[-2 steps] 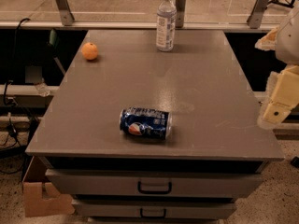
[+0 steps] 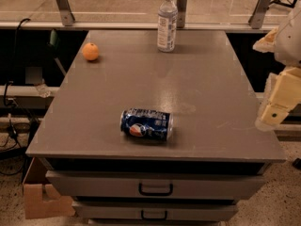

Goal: Place pepsi can upright

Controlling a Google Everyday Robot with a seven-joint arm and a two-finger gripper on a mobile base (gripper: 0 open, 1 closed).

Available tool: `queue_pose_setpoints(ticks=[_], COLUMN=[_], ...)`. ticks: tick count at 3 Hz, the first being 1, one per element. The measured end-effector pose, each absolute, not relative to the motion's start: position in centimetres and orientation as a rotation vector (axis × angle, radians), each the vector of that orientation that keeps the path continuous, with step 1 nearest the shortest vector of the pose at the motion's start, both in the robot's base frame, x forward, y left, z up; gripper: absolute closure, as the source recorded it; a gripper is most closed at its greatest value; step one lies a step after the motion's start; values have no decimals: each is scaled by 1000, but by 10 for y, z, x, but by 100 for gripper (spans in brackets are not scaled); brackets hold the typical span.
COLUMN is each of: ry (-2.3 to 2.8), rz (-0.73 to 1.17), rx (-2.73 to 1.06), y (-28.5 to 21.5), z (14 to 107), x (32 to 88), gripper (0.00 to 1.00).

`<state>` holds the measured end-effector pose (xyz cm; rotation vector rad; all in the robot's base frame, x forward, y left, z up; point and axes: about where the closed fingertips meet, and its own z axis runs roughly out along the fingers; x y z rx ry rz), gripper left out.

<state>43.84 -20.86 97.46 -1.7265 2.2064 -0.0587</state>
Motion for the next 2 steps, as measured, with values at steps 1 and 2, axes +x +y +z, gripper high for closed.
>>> queue_pose_setpoints(ticks=[1,2], ry=[2138,2095], rz=[43,99], rx=[-1764,-1826], y=[-155,-89], z=[961,938], x=[438,437], gripper=[0,0])
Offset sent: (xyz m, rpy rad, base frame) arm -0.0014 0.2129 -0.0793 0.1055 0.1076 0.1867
